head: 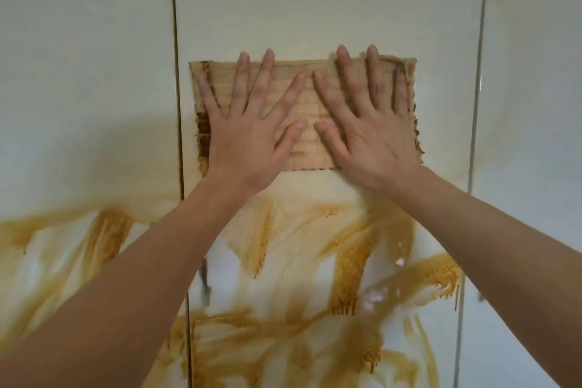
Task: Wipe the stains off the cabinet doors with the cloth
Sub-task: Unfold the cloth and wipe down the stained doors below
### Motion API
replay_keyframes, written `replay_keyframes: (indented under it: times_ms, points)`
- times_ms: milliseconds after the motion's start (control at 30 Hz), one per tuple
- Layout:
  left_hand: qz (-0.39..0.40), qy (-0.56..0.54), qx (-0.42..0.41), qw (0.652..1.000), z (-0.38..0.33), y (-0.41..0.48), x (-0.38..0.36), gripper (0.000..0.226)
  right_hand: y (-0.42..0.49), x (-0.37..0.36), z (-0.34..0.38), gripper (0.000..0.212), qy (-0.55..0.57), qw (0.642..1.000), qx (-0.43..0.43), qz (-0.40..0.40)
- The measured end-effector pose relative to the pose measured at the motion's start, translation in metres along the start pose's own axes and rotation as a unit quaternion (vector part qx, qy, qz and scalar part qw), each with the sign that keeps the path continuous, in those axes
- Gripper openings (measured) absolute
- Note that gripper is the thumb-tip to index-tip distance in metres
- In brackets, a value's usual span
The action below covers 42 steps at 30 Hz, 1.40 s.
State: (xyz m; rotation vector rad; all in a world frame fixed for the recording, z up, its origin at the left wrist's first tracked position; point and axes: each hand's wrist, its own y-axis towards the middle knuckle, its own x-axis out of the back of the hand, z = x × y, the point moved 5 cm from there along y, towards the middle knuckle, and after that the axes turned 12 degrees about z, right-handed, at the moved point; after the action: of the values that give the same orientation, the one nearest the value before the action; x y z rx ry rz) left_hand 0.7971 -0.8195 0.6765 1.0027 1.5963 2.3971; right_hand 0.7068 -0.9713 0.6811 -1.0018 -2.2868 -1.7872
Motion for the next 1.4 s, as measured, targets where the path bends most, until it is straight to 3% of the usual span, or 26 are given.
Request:
replay_keyframes:
  times_ms: [467, 867, 1100, 1400]
  points:
    - [-0.036, -0.018, 0.014, 0.999, -0.045, -0.097, -0.059, 0.057, -0.103, -0.056, 0.018, 0.063, -0.018, 0.999, -0.013, -0.024]
    - [0.016, -0.047, 0.026, 0.998, -0.053, -0.201, -0.114, 0.060, -0.190, -0.098, 0.072, 0.064, -0.010, 1.000, 0.011, -0.011]
    - [0.027, -0.020, -0.011, 0.999, -0.066, -0.250, -0.142, 0.060, -0.247, -0.128, 0.095, 0.063, 0.017, 1.000, 0.007, -0.011]
    - [0.018, -0.014, 0.013, 1.000, -0.095, -0.351, -0.197, 0.062, -0.327, -0.170, 0.132, 0.068, 0.003, 0.996, 0.078, 0.036]
